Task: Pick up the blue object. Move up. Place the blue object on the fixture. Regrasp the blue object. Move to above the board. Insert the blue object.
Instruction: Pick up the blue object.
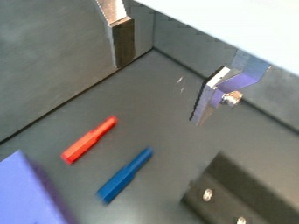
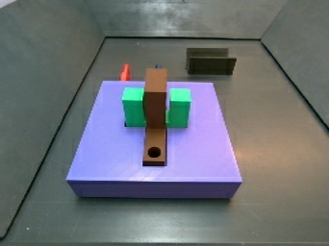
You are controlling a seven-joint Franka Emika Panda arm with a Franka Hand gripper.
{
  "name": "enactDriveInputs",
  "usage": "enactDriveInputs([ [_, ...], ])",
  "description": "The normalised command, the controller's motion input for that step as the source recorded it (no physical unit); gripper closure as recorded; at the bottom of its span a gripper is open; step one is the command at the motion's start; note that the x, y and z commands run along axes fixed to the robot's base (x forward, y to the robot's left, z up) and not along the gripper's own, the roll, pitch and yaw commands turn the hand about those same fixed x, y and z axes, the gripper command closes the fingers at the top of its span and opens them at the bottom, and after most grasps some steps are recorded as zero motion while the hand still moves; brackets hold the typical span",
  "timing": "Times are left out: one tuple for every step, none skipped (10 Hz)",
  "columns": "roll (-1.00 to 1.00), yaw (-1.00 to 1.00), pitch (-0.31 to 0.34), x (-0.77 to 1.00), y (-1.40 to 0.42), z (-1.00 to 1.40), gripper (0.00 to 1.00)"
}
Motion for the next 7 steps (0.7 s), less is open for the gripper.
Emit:
enactDriveInputs([
  [-0.15, 0.00, -0.057, 0.01, -0.73, -0.18, 0.00],
  [-0.14, 0.09, -0.067, 0.00, -0.44, -0.25, 0.00],
  [-0.16, 0.10, -0.101, 0.00, -0.21, -0.55, 0.00],
  [-0.12, 0.08, -0.131, -0.04, -0.05, -0.74, 0.00],
  [-0.06, 0.07, -0.140, -0.04, -0.04, -0.83, 0.00],
  [-0.02, 0.08, -0.150, -0.03, -0.13, -0.88, 0.00],
  [0.00, 0.09, -0.163, 0.00, -0.26, -0.87, 0.00],
])
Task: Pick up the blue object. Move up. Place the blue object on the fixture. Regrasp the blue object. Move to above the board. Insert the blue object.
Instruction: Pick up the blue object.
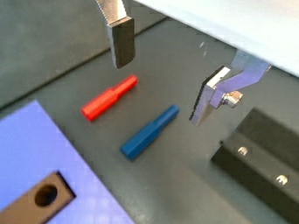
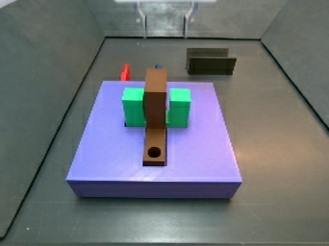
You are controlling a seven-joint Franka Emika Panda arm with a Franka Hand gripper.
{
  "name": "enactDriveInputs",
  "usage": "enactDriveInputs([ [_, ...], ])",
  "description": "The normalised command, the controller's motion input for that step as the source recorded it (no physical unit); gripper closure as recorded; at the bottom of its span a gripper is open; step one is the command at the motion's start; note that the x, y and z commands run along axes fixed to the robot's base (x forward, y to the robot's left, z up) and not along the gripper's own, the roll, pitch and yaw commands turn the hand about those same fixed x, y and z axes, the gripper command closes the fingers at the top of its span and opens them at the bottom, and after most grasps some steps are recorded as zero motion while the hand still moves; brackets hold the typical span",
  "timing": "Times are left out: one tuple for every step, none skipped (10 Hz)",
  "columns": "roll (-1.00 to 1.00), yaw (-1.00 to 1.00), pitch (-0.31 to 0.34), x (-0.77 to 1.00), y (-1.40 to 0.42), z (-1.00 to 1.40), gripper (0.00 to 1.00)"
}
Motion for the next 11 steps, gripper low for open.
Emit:
enactDriveInputs([
  [0.06, 0.08, -0.164, -0.01, -0.33, -0.83, 0.00],
  [0.13, 0.04, -0.133, -0.02, -0.25, -0.79, 0.00],
  [0.13, 0.00, -0.113, 0.00, -0.15, -0.75, 0.00],
  [0.11, 0.00, -0.087, 0.00, -0.10, -0.75, 0.00],
  [0.10, 0.00, -0.089, 0.00, -0.07, -0.74, 0.00],
  [0.14, 0.00, -0.104, -0.03, -0.04, -0.68, 0.00],
  [0.21, 0.00, -0.114, -0.06, -0.02, -0.61, 0.00],
  [0.22, 0.00, -0.116, -0.08, -0.01, -0.61, 0.00],
  [0.21, 0.00, -0.123, -0.09, -0.04, -0.59, 0.00],
  [0.15, 0.00, -0.127, -0.05, -0.06, -0.55, 0.00],
  [0.10, 0.00, -0.103, 0.00, -0.12, -0.37, 0.00],
])
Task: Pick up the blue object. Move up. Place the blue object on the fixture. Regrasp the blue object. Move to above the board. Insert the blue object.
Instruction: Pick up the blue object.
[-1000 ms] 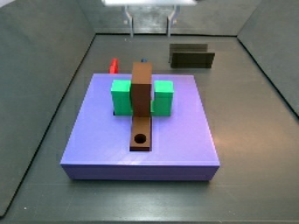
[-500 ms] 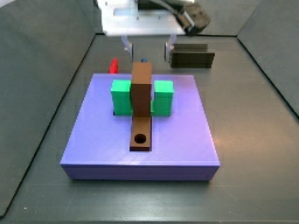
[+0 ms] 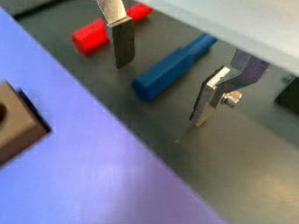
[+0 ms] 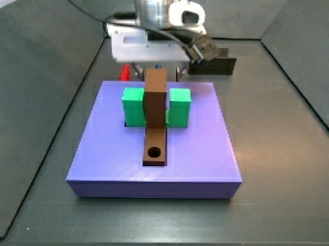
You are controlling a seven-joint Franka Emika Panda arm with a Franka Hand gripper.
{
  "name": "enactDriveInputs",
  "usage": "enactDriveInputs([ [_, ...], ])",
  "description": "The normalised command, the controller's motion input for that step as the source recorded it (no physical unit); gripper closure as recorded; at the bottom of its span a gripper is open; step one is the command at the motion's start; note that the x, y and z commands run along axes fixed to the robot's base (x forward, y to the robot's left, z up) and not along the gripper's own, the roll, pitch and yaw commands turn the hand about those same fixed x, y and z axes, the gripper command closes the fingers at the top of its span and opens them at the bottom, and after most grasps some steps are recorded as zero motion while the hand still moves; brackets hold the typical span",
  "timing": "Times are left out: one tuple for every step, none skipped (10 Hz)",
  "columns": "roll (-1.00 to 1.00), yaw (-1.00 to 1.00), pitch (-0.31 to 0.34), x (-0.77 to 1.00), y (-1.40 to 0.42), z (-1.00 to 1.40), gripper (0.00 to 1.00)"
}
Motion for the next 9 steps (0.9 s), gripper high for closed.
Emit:
enactDriveInputs([
  [0.15, 0.01, -0.034, 0.00, -0.23, -0.09, 0.00],
  [0.10, 0.00, 0.000, -0.01, 0.00, -0.07, 0.00],
  [0.03, 0.00, 0.000, 0.00, 0.00, -0.01, 0.00],
  [-0.01, 0.00, 0.000, 0.00, 0.00, 0.00, 0.00],
  [-0.03, -0.03, 0.016, 0.00, 0.00, 0.15, 0.00],
  [-0.02, -0.05, 0.000, 0.00, 0.00, 0.05, 0.00],
  [-0.02, -0.01, 0.000, 0.00, 0.00, 0.00, 0.00],
  [-0.01, 0.00, -0.010, -0.03, 0.00, 0.00, 0.00],
  [0.00, 0.00, -0.019, 0.00, 0.00, -0.02, 0.00],
])
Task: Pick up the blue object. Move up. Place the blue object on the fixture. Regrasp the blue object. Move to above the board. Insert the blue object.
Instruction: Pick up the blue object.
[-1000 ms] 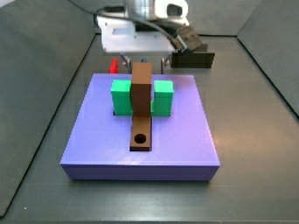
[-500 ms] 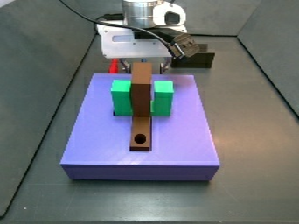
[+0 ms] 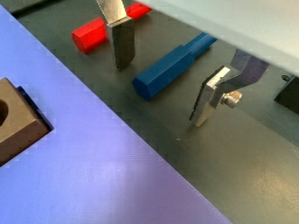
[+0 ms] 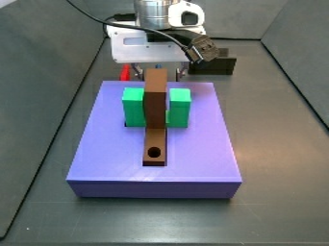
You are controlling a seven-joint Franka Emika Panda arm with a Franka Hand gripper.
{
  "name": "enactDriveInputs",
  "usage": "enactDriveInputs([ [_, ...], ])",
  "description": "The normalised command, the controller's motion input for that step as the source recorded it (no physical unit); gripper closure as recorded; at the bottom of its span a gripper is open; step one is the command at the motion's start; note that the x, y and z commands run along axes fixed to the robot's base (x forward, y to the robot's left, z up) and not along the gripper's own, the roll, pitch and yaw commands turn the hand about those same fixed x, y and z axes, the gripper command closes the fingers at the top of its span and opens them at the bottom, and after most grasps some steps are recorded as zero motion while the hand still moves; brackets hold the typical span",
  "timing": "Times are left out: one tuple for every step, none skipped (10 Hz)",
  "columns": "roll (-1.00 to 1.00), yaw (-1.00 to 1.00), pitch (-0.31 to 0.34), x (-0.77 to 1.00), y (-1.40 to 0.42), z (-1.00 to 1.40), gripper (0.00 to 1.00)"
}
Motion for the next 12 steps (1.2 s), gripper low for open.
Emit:
enactDriveInputs([
  [0.00, 0.00, 0.000, 0.00, 0.00, 0.00, 0.00],
  [0.00, 0.00, 0.000, 0.00, 0.00, 0.00, 1.00],
  [0.00, 0.00, 0.000, 0.00, 0.00, 0.00, 1.00],
  [0.00, 0.00, 0.000, 0.00, 0.00, 0.00, 1.00],
  [0.00, 0.00, 0.000, 0.00, 0.00, 0.00, 1.00],
  [0.00, 0.00, 0.000, 0.00, 0.00, 0.00, 1.00],
  [0.00, 0.00, 0.000, 0.00, 0.00, 0.00, 1.00],
  [0.00, 0.00, 0.000, 0.00, 0.00, 0.00, 1.00],
  [0.00, 0.00, 0.000, 0.00, 0.00, 0.00, 1.00],
  [0.00, 0.00, 0.000, 0.00, 0.00, 0.00, 1.00],
  [0.00, 0.00, 0.000, 0.00, 0.00, 0.00, 1.00],
  [0.00, 0.00, 0.000, 0.00, 0.00, 0.00, 1.00],
])
